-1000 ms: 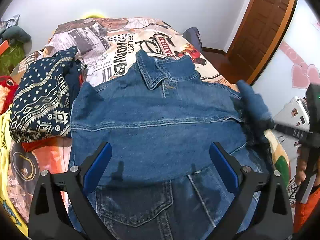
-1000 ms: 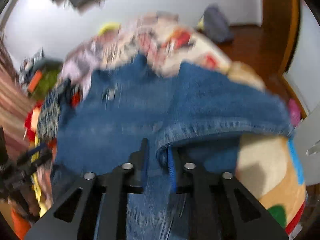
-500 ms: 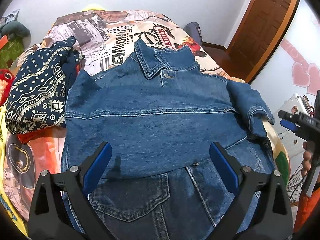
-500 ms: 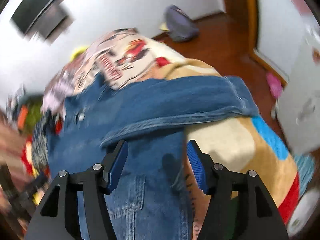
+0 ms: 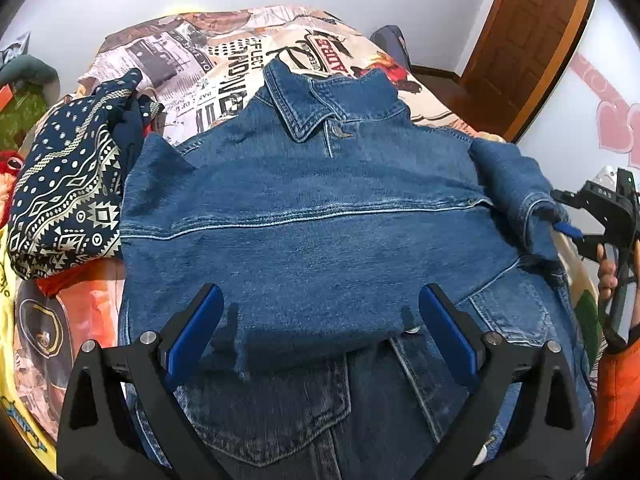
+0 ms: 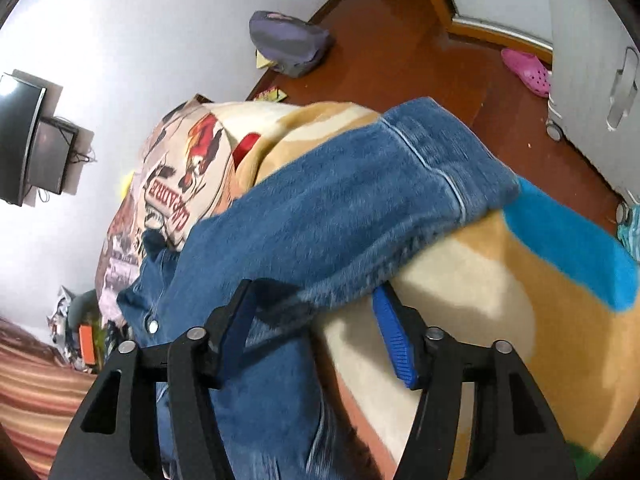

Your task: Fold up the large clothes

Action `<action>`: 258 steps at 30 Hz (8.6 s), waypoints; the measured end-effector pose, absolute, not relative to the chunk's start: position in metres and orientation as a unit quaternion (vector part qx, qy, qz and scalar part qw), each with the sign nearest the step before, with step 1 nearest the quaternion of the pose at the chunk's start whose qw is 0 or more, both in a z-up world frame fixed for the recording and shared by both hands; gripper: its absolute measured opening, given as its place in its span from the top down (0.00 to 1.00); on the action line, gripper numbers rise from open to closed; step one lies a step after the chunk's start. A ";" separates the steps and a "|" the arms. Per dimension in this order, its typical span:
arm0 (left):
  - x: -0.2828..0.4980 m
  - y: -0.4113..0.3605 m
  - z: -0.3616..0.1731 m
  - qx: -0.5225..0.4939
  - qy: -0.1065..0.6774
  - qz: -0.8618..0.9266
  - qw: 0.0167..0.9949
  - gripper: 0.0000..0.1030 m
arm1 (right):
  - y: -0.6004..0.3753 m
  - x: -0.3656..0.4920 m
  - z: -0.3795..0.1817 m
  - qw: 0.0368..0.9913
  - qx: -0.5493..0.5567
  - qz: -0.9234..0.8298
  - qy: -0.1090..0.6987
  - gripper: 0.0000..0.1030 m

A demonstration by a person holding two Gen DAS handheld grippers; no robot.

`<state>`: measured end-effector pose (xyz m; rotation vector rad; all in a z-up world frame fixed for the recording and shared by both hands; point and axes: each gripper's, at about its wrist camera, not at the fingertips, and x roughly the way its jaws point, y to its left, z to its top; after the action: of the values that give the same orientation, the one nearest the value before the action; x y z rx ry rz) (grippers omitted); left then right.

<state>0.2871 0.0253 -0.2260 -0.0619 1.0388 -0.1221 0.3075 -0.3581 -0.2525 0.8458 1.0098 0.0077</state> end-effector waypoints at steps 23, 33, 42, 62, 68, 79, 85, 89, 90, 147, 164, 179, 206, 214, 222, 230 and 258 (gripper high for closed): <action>0.267 0.054 -0.205 -0.045 0.456 -0.044 0.888 0.04 | -0.231 0.306 -0.083 0.923 0.171 0.130 0.319 0.92; 0.226 0.108 -0.189 -0.069 0.424 -0.011 0.903 0.04 | -0.077 0.293 -0.114 0.870 0.082 0.271 0.403 0.92; 0.205 0.149 -0.208 -0.117 0.441 0.021 0.890 0.04 | -0.002 0.279 -0.220 0.787 -0.020 0.293 0.542 0.88; 0.252 0.080 -0.193 -0.018 0.449 -0.016 0.893 0.04 | -0.131 0.267 -0.133 0.849 -0.016 0.243 0.470 0.45; 0.292 0.045 -0.212 0.014 0.482 -0.038 0.875 0.04 | -0.205 0.280 -0.163 0.853 0.007 0.144 0.502 0.45; 0.325 0.079 -0.272 -0.031 0.543 0.001 0.839 0.00 | -0.253 0.272 -0.249 0.812 0.042 0.089 0.575 0.40; 0.297 0.095 -0.270 -0.062 0.528 0.004 0.847 0.01 | -0.244 0.271 -0.247 0.821 0.035 0.094 0.562 0.35; 0.279 0.117 -0.267 -0.120 0.516 0.011 0.848 0.08 | -0.248 0.273 -0.251 0.823 0.042 0.099 0.558 0.34; 0.277 0.119 -0.266 -0.125 0.515 0.006 0.848 0.11 | -0.252 0.272 -0.252 0.824 0.044 0.101 0.556 0.34; 0.354 0.192 -0.234 -0.137 0.496 0.003 0.857 0.32 | -0.260 0.329 -0.209 0.855 0.076 0.092 0.505 0.31; 0.381 0.182 -0.278 -0.122 0.525 -0.017 0.842 0.84 | -0.257 0.387 -0.246 0.847 0.093 0.089 0.516 0.82; 0.357 0.154 -0.165 -0.080 0.415 -0.012 0.906 0.93 | -0.233 0.356 -0.138 0.912 0.020 0.129 0.390 0.93; 0.434 0.226 -0.228 -0.114 0.458 0.070 0.879 0.88 | -0.197 0.466 -0.237 0.874 -0.006 0.039 0.484 0.70; 0.405 0.202 -0.198 -0.045 0.459 0.081 0.884 0.86 | -0.191 0.423 -0.193 0.881 -0.037 0.077 0.465 0.69; 0.350 0.186 -0.154 -0.039 0.428 0.065 0.901 0.64 | -0.194 0.358 -0.130 0.907 -0.055 0.120 0.400 0.53; 0.293 0.177 -0.137 -0.047 0.425 0.053 0.903 0.28 | -0.199 0.298 -0.105 0.918 -0.073 0.134 0.367 0.42; 0.179 0.175 -0.294 -0.278 0.578 -0.063 0.765 0.13 | -0.254 0.209 -0.227 0.839 -0.008 0.129 0.529 0.33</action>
<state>0.1793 0.1750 -0.2940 -0.6044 1.2558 -0.1369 0.2088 -0.2538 -0.2265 -0.0179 1.1186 0.2721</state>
